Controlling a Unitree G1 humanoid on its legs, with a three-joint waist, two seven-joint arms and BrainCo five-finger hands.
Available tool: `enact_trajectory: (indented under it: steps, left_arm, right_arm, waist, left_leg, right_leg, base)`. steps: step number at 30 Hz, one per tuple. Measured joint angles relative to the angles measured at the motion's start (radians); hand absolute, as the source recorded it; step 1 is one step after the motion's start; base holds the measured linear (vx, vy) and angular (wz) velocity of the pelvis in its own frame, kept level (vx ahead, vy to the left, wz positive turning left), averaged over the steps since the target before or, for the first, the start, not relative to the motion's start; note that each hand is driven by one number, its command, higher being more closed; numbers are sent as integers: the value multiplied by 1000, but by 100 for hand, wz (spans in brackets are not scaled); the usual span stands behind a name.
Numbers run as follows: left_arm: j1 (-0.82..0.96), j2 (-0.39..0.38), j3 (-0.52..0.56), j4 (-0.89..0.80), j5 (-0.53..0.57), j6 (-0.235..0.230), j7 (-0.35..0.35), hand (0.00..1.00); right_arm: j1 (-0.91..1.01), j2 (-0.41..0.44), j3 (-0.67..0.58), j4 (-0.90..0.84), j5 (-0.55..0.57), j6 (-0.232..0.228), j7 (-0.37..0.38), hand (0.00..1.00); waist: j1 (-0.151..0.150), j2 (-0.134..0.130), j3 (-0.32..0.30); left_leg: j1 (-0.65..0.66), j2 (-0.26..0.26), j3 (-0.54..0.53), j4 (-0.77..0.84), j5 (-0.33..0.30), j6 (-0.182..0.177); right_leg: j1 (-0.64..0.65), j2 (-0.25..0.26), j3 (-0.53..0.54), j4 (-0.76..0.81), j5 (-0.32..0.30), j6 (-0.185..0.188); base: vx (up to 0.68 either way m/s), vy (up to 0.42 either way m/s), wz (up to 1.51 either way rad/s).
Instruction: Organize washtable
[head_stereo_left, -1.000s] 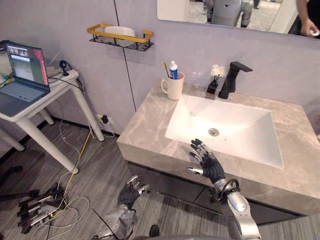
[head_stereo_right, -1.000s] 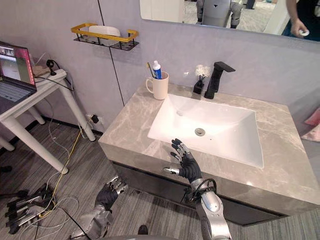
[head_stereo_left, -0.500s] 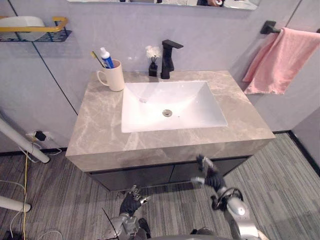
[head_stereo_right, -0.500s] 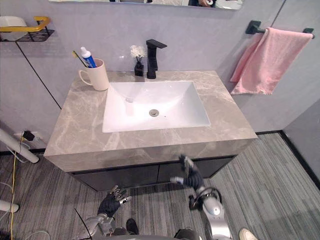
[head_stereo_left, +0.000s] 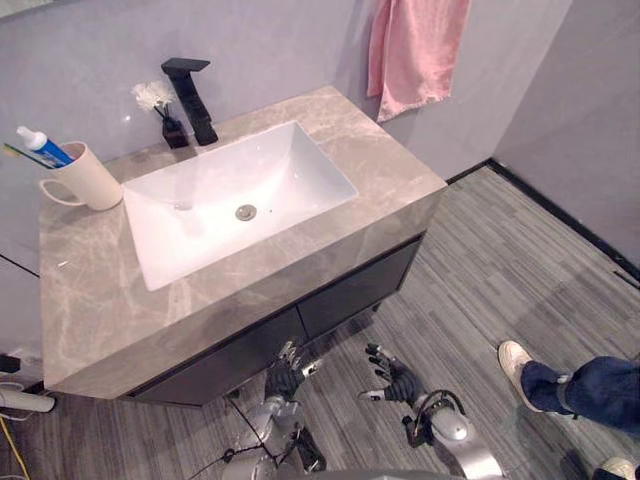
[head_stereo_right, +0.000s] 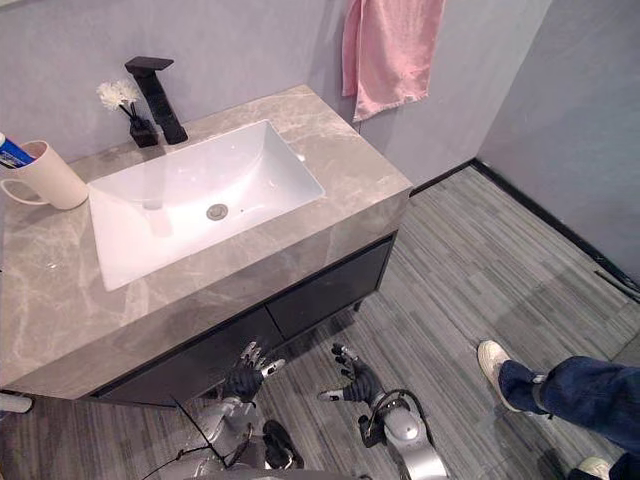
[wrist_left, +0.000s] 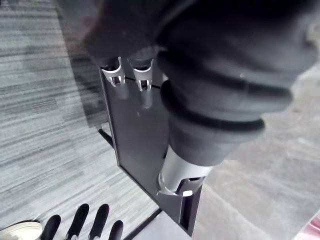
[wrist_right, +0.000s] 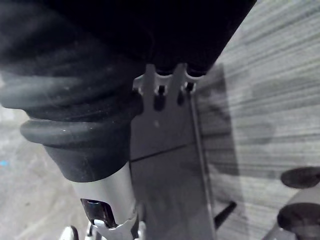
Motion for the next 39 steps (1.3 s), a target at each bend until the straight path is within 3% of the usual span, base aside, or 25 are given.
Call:
enact_trajectory:
  steps: [2,7,10,12,13,15,17,19,20,22,24,30,32,34,38,39]
  left_arm:
    - [8,1,-2,2,1,0,3,0]
    - [7,19,11,9,0,0,26,0]
    - [8,44,25,8,0,0,44,0]
    - [15,39,49,8,1,-1,60,0]
    - [25,38,58,6,2,-2,60,0]
    - [48,32,91,-14,6,-2,60,0]
    - [57,25,109,-43,9,-4,61,0]
    - [31,29,117,-54,11,-10,61,0]
    - [26,32,120,-57,13,-11,61,0]
    - [22,36,149,-94,25,-20,63,0]
    - [19,33,161,-135,32,-32,69,0]
    - [34,3,173,-209,32,-37,80,0]
    - [50,-1,173,-208,34,-37,78,0]
    - [72,-1,171,-208,45,-36,74,0]
    - [85,2,166,-208,54,-34,58,0]
    - [85,3,165,-205,54,-34,58,0]
  right_arm:
    - [27,3,-26,0,14,0,-2,0]
    - [22,-11,-68,2,37,0,-2,0]
    - [-2,-1,-68,3,37,-1,-4,0]
    - [-26,1,-61,3,36,-9,-5,0]
    - [-43,0,-58,3,35,-17,-5,0]
    - [-82,-1,-55,5,34,-27,-5,0]
    - [-120,-1,-55,7,35,-32,-5,0]
    - [-130,14,-107,28,35,-35,-12,0]
    - [-125,23,-122,27,35,-35,-14,0]
    - [-81,58,-188,28,37,-33,-27,0]
    - [-70,70,-218,33,39,-28,-30,0]
    - [-16,113,-258,33,85,-24,-27,0]
    - [-2,138,-259,33,87,-23,-24,0]
    - [14,158,-260,33,91,-23,-21,0]
    - [38,175,-285,31,95,-21,-21,0]
    - [44,172,-288,20,95,-19,-22,0]
  waist:
    - [0,1,4]
    - [1,15,28]
    - [-2,15,41]
    - [-3,7,50]
    - [-1,8,49]
    - [3,15,45]
    - [1,14,41]
    - [-33,1,40]
    - [-37,-3,38]
    - [-84,-9,37]
    - [-100,-18,35]
    - [-115,-34,24]
    - [-134,-40,19]
    - [-130,-45,16]
    - [-131,-43,17]
    - [-130,-42,18]
  left_leg:
    - [15,-13,-63,0,-1,-3]
    - [44,-31,-230,2,-16,-68]
    - [53,-35,-404,52,-32,-97]
    - [54,-56,-565,95,-45,-118]
    - [63,-64,-645,106,-64,-145]
    - [97,-66,-695,89,-111,-178]
    - [146,-70,-693,11,-167,-182]
    - [198,-97,-631,-53,-219,-168]
    - [207,-103,-600,-55,-225,-157]
    - [244,-139,-520,-50,-255,-117]
    - [242,-157,-489,-38,-275,-104]
    - [232,-204,-406,22,-342,-64]
    - [236,-217,-387,19,-347,-54]
    - [244,-236,-387,19,-356,-39]
    - [254,-257,-330,54,-391,-15]
    - [253,-254,-274,81,-411,-8]
  right_leg:
    - [24,-2,7,-4,5,2]
    - [40,2,97,-29,30,4]
    - [2,-3,228,11,27,-3]
    - [-57,-5,367,50,33,-7]
    - [-96,5,463,53,53,-4]
    - [-155,34,623,29,97,3]
    - [-188,61,751,-24,168,8]
    - [-236,61,879,-69,245,35]
    - [-243,60,894,-70,252,35]
    - [-249,44,964,-76,269,51]
    - [-270,40,1010,-79,278,50]
    - [-330,45,1129,-80,296,23]
    - [-351,49,1124,-60,307,32]
    - [-373,61,1122,-51,327,41]
    - [-408,108,1153,-51,376,-17]
    - [-427,135,1148,-52,364,-119]
  base:
    - [-60,28,-11]
    - [-83,86,-50]
    - [-90,103,-123]
    - [-69,114,-191]
    - [-70,161,-233]
    - [-77,217,-258]
    - [-59,168,-222]
    - [-95,172,-176]
    - [-101,194,-148]
    - [-131,213,-128]
    - [-121,168,-88]
    - [-64,114,-76]
    - [8,74,-67]
    - [30,71,-97]
    - [4,89,-129]
    - [-32,83,-144]
